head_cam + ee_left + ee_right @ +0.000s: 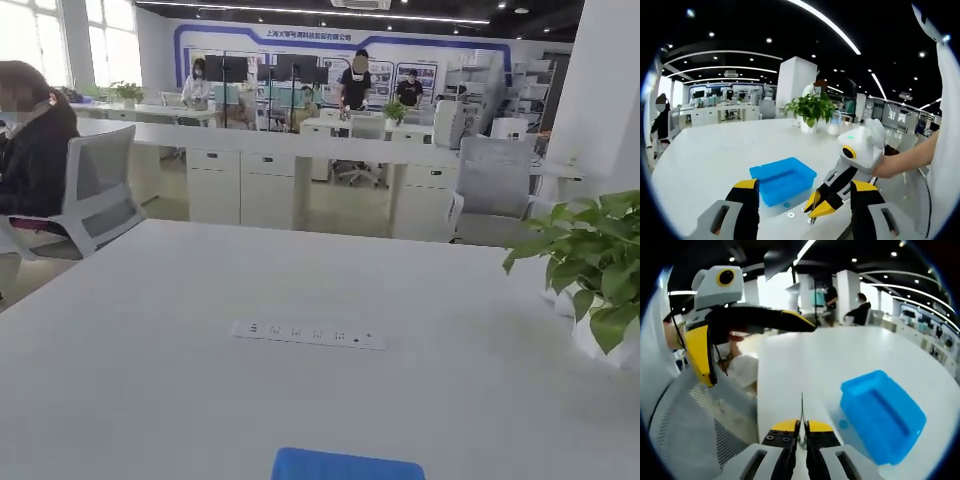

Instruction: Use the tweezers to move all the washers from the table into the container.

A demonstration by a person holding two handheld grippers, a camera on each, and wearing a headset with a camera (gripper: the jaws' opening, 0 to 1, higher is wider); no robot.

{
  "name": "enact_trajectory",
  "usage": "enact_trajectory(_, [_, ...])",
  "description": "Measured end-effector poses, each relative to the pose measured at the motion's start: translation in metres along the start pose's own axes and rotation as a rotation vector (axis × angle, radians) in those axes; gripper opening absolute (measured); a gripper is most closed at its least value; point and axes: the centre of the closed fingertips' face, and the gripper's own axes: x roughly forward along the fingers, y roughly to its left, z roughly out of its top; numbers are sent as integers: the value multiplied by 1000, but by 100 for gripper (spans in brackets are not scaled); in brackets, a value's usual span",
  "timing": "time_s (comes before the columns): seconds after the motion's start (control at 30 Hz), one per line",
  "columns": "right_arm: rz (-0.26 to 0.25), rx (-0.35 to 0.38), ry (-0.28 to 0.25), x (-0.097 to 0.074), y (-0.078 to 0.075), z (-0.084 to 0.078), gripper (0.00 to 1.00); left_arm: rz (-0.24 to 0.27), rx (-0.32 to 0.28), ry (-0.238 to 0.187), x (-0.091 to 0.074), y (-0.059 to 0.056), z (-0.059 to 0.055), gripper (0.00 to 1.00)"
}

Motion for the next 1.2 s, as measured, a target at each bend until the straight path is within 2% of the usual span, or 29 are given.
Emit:
enact_trajectory(0.1, [-8, 37, -19, -4, 0, 5, 2, 45, 23, -34, -2, -1, 2, 84])
enact_trajectory(0.2, [-22, 71, -50, -12, -3, 12, 2, 70, 12, -64, 0, -2, 1, 93])
enact_trajectory(0.33, [-50, 87, -87, -26, -12, 24, 2, 94, -1, -96, 4, -2, -2, 97])
enact_trajectory(0.4, [-62, 86, -96, -32, -17, 30, 2, 99, 18, -116, 6, -4, 2, 99])
enact_trajectory(0.47, [-81, 82, -112, -39, -24, 39, 2, 104, 46, -164, 5, -4, 11, 99])
enact_trajectory(0.5, [-89, 82, -118, -42, -28, 42, 2, 102, 39, -189, 3, -4, 14, 99])
enact_trajectory(0.6, [-119, 80, -140, -53, -41, 53, 2, 100, -5, -217, 0, -1, 15, 99])
enact_trajectory(0.73, [-145, 79, -171, -63, -62, 67, 2, 103, -54, -231, 0, 4, 15, 99])
enact_trajectory(0.9, [-183, 67, -169, -67, -92, 74, 2, 110, -38, -215, 1, 3, 12, 98])
enact_trajectory(0.97, [-191, 87, -186, -68, -104, 75, 2, 110, -30, -210, 1, 3, 11, 97])
enact_trajectory(1.1, [-197, 195, -241, -67, -128, 79, 2, 110, -24, -208, 1, 2, 11, 96])
enact_trajectory(1.2, [-215, 240, -226, -65, -146, 73, 2, 114, -44, -233, -2, 5, 15, 95])
